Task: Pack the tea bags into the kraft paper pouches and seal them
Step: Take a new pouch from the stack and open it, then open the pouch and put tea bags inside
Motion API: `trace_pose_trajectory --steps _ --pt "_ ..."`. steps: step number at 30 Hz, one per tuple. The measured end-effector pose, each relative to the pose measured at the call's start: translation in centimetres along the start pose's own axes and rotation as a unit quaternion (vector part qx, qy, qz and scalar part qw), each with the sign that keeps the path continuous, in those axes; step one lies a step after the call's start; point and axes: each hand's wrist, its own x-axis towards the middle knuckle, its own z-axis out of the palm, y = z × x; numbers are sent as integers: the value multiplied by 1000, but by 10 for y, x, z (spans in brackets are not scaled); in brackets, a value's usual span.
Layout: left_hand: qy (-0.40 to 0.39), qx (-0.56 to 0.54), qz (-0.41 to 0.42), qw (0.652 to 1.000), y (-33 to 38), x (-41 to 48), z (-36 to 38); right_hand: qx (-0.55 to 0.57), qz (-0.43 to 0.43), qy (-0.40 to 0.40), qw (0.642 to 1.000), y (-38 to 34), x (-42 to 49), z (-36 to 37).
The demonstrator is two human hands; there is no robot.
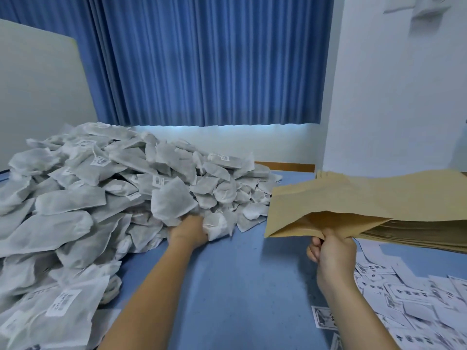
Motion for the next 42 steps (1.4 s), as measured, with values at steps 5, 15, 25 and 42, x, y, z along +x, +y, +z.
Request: trace_pose_trajectory --steps 5,15,25,42 --pt "-27 58 37 997 83 -50 5 8 -31 -13 999 -7 -7 1" --pt "-58 -23 -130 990 49 -64 -21 -6 -9 31 999 -13 1 -18" --pt "145 -287 -26 946 26 -48 15 -2 -16 19 1000 -13 1 -20" --pt "12 -168 -45 985 48 -32 25 27 16 25 999 -10 7 -20"
